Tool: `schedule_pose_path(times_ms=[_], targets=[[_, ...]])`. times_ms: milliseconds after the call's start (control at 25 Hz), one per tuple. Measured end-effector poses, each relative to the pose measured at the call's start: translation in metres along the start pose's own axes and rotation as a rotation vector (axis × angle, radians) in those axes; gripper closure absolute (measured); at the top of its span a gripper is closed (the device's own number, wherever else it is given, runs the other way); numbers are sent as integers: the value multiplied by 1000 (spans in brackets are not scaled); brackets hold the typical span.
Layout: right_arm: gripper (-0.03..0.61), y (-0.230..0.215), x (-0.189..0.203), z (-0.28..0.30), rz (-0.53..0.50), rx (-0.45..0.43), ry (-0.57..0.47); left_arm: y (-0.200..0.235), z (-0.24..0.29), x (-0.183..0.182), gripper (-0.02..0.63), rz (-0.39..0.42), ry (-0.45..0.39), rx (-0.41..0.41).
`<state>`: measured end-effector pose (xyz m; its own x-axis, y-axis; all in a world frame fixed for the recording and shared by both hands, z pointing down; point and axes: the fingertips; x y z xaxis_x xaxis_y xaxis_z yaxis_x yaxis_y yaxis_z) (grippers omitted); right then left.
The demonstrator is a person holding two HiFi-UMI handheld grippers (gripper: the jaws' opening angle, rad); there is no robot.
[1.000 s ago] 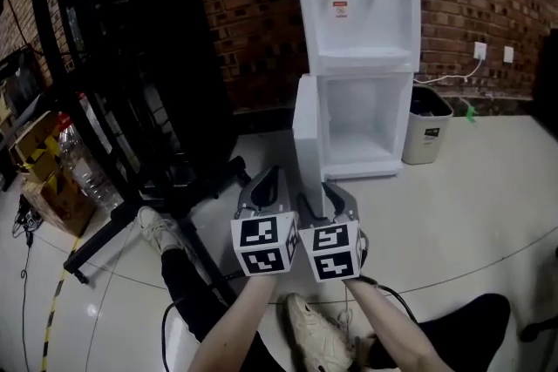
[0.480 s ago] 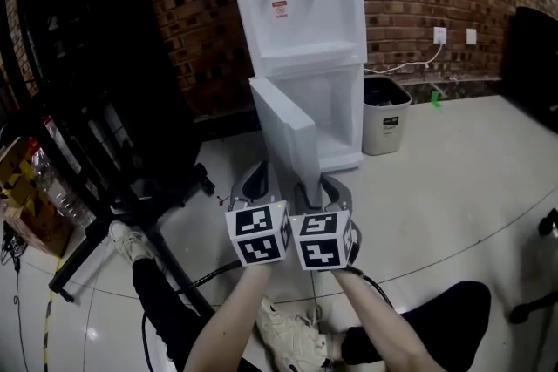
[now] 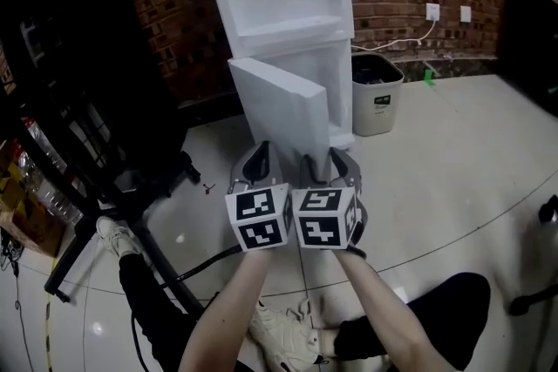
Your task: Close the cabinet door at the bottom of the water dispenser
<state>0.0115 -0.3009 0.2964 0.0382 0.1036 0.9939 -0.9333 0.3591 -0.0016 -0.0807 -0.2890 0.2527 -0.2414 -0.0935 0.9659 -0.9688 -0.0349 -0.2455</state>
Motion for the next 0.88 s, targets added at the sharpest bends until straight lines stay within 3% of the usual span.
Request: schedule_pose_path(times_ms=[160, 200, 280, 520, 680, 880], targets=[[383, -24, 0, 6, 1, 76, -22, -6, 7, 5, 598, -52, -2, 5], [433, -31, 0, 9, -1, 107, -30, -7, 9, 6, 597, -71, -4, 4], [457, -46, -1, 17, 5, 140, -27, -10, 14, 8, 597, -83, -4, 11], [474, -78, -4, 43, 23, 133, -1, -19, 29, 23, 597, -67, 27, 35], [479, -94, -8, 59, 0, 153, -18, -23, 41, 39, 597, -15, 56, 51], [485, -107, -8, 76, 4, 164, -36, -14, 55, 61, 597, -54, 79, 24]])
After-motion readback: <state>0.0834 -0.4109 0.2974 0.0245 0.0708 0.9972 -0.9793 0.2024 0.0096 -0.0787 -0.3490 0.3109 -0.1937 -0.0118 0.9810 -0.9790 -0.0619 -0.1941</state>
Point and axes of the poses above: the fingertips, and each gripper's own axes: z forward along the fingers, y to its left, x out of its underside, and after that the axes turned 7 degrees about z, right-handed
